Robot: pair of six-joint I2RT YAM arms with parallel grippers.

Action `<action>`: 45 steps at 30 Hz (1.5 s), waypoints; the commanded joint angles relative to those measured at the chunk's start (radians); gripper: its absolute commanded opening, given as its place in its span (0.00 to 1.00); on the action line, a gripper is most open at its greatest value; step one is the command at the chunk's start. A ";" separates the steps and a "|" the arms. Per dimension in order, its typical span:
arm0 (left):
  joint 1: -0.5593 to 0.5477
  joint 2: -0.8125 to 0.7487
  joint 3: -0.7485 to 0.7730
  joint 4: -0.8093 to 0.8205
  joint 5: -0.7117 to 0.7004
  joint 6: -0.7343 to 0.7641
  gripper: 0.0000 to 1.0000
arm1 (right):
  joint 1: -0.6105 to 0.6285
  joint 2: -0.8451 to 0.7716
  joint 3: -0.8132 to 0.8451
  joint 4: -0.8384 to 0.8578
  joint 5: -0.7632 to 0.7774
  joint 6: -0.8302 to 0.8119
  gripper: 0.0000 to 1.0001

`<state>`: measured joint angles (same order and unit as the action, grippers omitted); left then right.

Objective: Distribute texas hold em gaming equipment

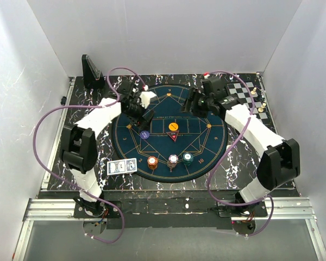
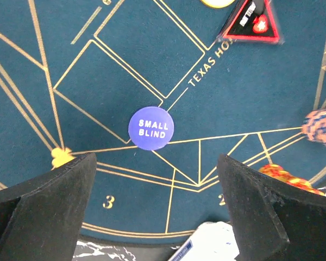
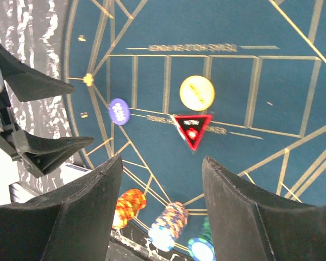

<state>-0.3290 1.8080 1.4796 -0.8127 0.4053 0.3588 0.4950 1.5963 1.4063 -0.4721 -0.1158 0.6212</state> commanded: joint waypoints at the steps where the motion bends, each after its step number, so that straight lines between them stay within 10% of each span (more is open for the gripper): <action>1: -0.086 0.037 -0.064 0.095 -0.170 0.117 0.92 | -0.064 -0.065 -0.104 0.046 -0.004 0.025 0.67; 26: -0.183 0.165 -0.104 0.205 -0.169 0.239 0.88 | -0.073 -0.053 -0.155 0.029 -0.048 0.011 0.63; 36: -0.182 0.200 -0.073 0.178 -0.191 0.256 0.62 | -0.073 -0.059 -0.170 0.029 -0.050 0.011 0.63; 45: -0.099 0.183 -0.091 0.146 -0.194 0.267 0.58 | -0.073 -0.061 -0.164 0.029 -0.047 0.009 0.62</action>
<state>-0.4931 1.9884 1.3895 -0.6376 0.2314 0.6025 0.4202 1.5532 1.2442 -0.4675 -0.1566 0.6331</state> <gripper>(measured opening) 0.596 0.621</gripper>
